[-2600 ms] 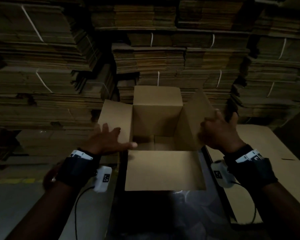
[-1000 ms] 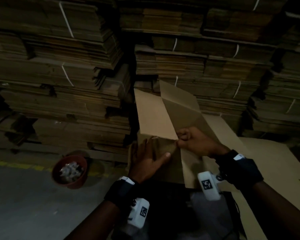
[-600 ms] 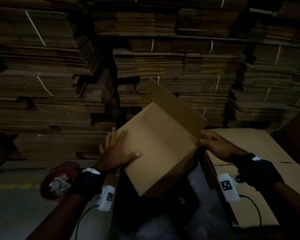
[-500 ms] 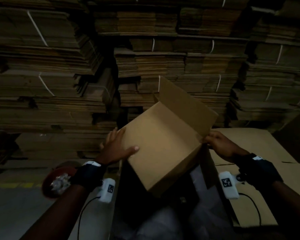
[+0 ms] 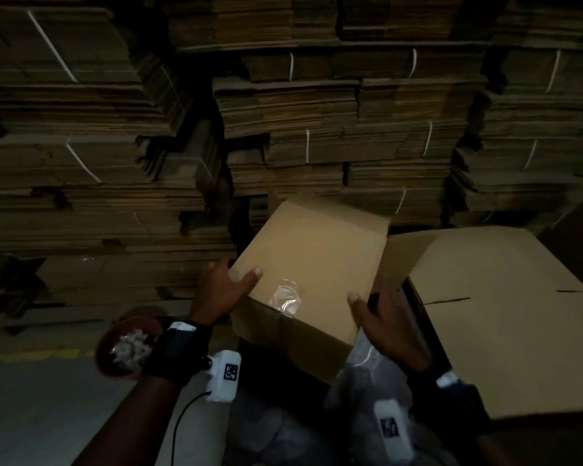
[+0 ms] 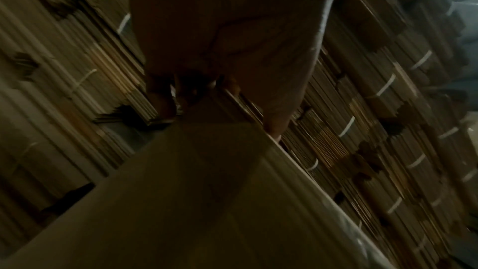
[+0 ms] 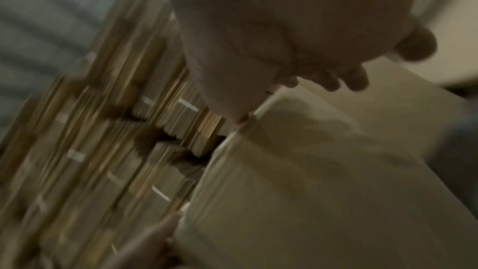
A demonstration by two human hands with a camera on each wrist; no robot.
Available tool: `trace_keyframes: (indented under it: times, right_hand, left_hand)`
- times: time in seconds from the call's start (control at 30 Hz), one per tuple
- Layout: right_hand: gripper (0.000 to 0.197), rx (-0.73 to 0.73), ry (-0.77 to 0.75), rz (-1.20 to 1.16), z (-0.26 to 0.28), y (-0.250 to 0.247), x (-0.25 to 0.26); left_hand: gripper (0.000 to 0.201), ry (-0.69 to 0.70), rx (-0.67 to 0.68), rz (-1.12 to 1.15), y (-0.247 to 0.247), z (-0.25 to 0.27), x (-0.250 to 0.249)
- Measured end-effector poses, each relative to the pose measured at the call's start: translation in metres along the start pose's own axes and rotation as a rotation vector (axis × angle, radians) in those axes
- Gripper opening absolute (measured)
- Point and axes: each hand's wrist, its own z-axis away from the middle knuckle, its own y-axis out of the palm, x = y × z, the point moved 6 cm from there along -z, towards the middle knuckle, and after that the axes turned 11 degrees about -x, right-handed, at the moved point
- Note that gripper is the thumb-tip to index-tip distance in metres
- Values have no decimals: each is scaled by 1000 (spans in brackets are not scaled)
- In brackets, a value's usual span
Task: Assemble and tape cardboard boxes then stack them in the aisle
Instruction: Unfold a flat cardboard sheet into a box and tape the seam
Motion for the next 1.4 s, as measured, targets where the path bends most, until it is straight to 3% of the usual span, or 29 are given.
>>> trace_keyframes:
  times: [0.07, 0.13, 0.2, 0.37, 0.43, 0.57, 0.73, 0.87, 1.03, 1.17, 1.4]
  right_hand:
    - [81, -36, 120, -207, 25, 5, -15]
    - [106, 29, 252, -252, 49, 16, -27]
    - [114, 61, 247, -319, 62, 22, -28]
    - [90, 21, 151, -406, 54, 17, -20]
    - [84, -13, 131, -446, 44, 8, -13]
    - [58, -121, 86, -507, 17, -16, 0]
    - [36, -165, 39, -573, -14, -46, 23]
    - [40, -146, -9, -663, -26, -67, 42]
    - [60, -48, 5, -751, -37, -76, 58]
    - [61, 71, 78, -800, -50, -65, 54]
    - [64, 87, 180, -779, -82, -41, 30]
  left_hand:
    - [47, -11, 54, 129, -8, 7, 9]
    - [39, -91, 137, 238, -7, 19, 15]
    - [29, -187, 199, 344, 0, 30, 21]
    - [31, -191, 168, 464, 3, 33, 18]
    - [29, -127, 153, 478, -3, 27, 7]
    - [53, 6, 95, 535, -19, 10, -16]
    - [54, 173, 34, 607, -42, 7, -57]
    - [57, 222, 105, 631, -59, 12, -74]
    - [60, 234, 175, 637, -66, 13, -90]
    - [69, 195, 208, 637, -52, 5, -83]
    - [70, 137, 190, 536, -15, -16, -66]
